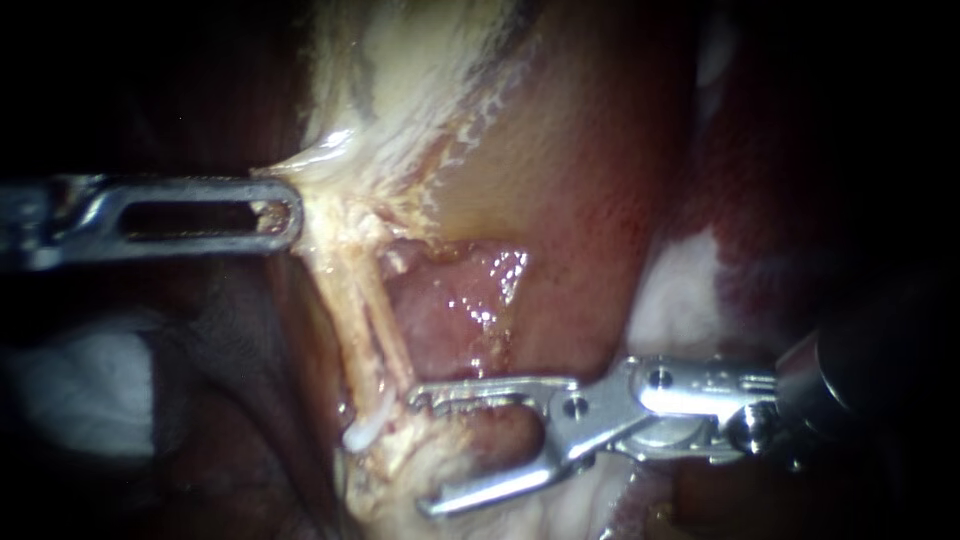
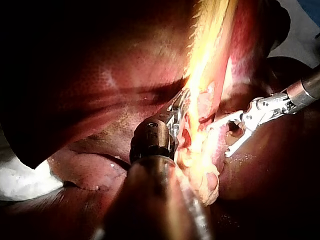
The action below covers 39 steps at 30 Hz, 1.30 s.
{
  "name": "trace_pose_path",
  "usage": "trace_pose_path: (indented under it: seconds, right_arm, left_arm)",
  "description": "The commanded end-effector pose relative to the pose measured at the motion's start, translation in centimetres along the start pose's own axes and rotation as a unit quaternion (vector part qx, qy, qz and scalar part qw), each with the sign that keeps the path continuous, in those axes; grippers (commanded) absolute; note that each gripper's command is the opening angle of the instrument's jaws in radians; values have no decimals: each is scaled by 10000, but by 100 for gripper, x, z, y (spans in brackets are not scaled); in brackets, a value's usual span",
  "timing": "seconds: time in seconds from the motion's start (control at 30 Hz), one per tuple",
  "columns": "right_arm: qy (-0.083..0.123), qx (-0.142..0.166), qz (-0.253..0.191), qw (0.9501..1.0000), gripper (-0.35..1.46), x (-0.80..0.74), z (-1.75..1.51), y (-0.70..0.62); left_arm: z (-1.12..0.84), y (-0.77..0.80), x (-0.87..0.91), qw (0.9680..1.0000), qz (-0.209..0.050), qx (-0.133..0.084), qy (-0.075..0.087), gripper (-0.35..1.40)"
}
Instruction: Going back first clip left tube
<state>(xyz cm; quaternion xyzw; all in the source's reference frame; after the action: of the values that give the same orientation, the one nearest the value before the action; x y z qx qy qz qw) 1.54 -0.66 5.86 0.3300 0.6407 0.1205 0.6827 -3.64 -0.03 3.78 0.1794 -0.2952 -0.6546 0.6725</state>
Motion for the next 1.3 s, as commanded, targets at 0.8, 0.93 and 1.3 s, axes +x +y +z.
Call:
trace_pose_path:
  seconds: [0.8, 0.93, 1.3]
  right_arm:
    - [-135, -461, -1201, 9916, 60, 80, -136, -14]
    - [-153, -499, -1226, 9911, 60, 90, -151, -20]
    - [-169, -542, -1240, 9907, 60, 88, -159, -18]
  left_arm:
    - [1, 0, 1, 10000, 0, -3, -3, -35]
    - [2, -1, 1, 10000, -1, -5, -6, -35]
    - [39, 3, 20, 9999, 34, 107, 29, -35]
